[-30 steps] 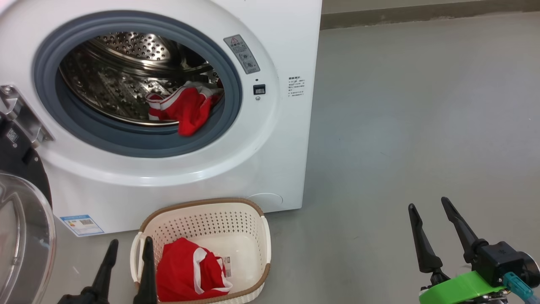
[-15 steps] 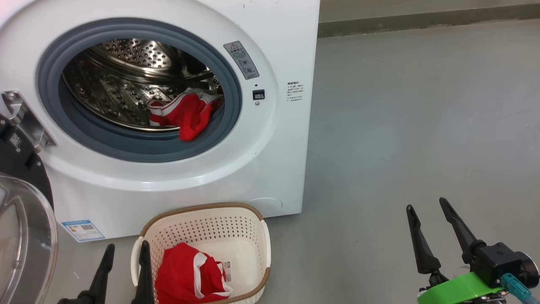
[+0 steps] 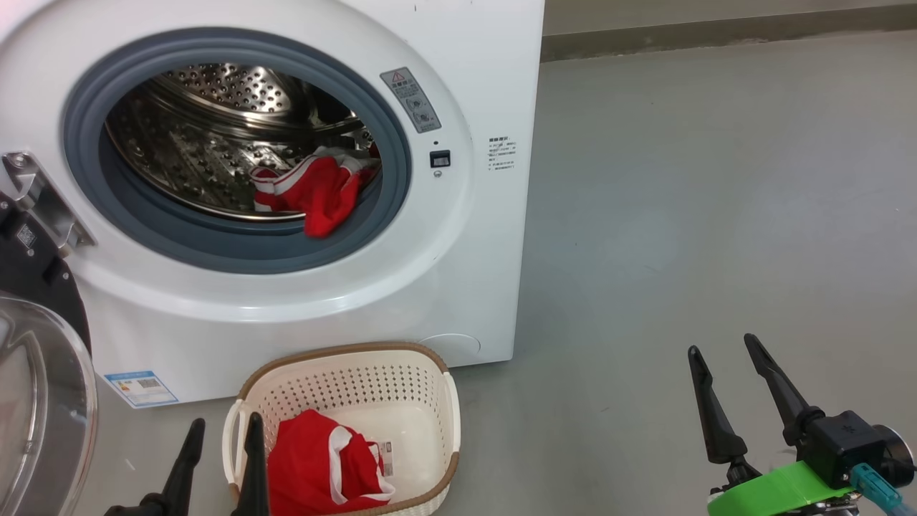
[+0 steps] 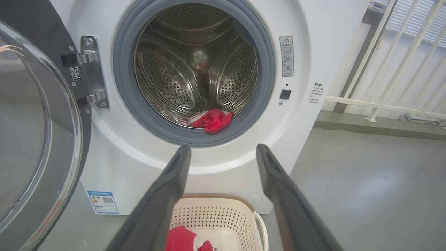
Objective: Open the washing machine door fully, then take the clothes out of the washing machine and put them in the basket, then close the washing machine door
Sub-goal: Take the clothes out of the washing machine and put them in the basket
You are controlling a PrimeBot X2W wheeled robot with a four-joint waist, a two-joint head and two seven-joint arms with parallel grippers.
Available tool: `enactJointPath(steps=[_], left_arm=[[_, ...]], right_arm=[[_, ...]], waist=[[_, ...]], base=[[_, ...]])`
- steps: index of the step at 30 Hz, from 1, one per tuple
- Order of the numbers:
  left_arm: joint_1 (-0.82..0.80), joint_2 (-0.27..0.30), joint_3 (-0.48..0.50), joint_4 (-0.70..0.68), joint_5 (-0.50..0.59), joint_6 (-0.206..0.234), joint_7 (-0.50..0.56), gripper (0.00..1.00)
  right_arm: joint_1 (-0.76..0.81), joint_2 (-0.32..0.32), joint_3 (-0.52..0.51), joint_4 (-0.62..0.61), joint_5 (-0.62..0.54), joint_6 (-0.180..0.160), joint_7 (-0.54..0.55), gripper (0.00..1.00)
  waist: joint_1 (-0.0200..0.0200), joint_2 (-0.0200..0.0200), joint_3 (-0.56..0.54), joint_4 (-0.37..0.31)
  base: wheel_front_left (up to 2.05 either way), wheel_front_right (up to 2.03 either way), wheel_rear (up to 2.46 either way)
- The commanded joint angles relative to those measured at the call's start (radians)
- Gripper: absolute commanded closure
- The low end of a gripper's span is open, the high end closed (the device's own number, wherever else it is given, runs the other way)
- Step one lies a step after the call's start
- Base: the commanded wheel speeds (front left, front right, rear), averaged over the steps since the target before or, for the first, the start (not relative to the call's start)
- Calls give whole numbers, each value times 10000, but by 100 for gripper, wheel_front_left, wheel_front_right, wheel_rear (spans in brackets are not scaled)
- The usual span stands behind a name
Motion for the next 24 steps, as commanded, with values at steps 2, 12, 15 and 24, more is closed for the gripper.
enactJointPath(steps=[2,12,15,24], left_arm=[[-257,77,259,-177,-66,34,33,0],[-644,97,63,-18,-140,-34,26,0],[-923,130,-6,55,-124,-68,25,0],[-2026,71,-118,490,-270,-101,-95,0]], right_arm=[[-157,-85,236,-329,-83,62,-65,0],[-309,-85,271,-433,8,62,-65,0],[-388,-85,289,-457,16,62,-65,0],[-764,-85,331,-524,93,62,-65,0]], waist=[[0,-1,48,21],[0,-1,760,197],[0,-1,1028,277],[0,-1,2034,356]], base=[[0,0,0],[0,0,0],[0,0,0],[0,0,0]])
